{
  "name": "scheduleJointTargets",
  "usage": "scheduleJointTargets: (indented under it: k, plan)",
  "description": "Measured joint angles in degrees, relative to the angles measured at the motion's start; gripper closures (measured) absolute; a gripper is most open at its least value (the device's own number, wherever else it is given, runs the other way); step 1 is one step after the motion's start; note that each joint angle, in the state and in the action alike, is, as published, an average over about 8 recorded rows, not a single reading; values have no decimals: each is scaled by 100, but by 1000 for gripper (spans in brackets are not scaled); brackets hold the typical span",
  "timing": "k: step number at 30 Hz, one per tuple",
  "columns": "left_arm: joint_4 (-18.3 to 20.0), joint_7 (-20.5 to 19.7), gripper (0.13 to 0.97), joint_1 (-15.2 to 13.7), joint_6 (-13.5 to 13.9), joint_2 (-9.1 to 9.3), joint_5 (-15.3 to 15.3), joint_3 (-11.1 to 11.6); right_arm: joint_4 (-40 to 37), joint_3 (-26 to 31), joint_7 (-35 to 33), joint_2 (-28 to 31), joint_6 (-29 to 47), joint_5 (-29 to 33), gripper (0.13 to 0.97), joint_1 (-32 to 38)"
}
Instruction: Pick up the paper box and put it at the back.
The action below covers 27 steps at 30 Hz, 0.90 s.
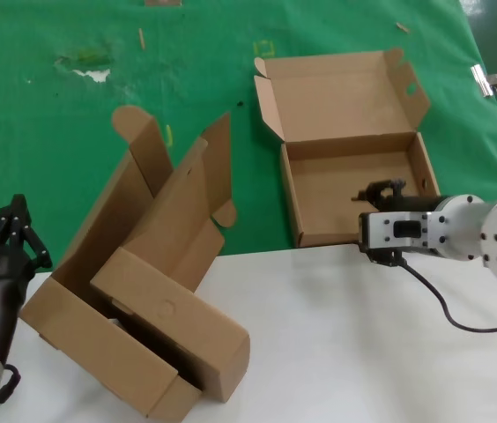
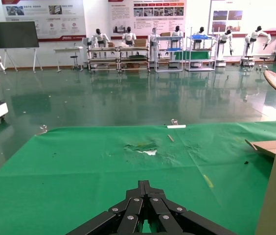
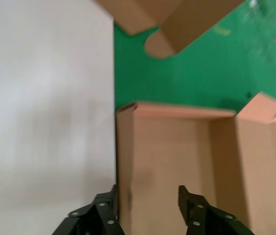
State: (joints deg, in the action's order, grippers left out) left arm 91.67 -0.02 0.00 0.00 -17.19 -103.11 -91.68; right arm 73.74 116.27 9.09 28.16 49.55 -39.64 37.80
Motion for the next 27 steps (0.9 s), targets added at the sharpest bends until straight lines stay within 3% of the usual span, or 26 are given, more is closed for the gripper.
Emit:
scheduleJointTargets:
  k: [3,7,15,19,27]
  plan:
    - [0,0,957,0,0,0,0,0,458,-144,27,141,26,-193,647,-148]
    - [0,0,957,0,0,0,0,0,1298,-504,199,379,15,-483,647,-479]
    - [0,0,957,0,0,0,0,0,2800,-1743,866,681,-404,-1129,430,-1568]
    - [0,0,957,0,0,0,0,0,3037,-2060,984,700,-594,-1348,368,-1877]
    - [0,0,943,0,0,0,0,0,2958,-2101,853,573,-914,-1714,238,-2027]
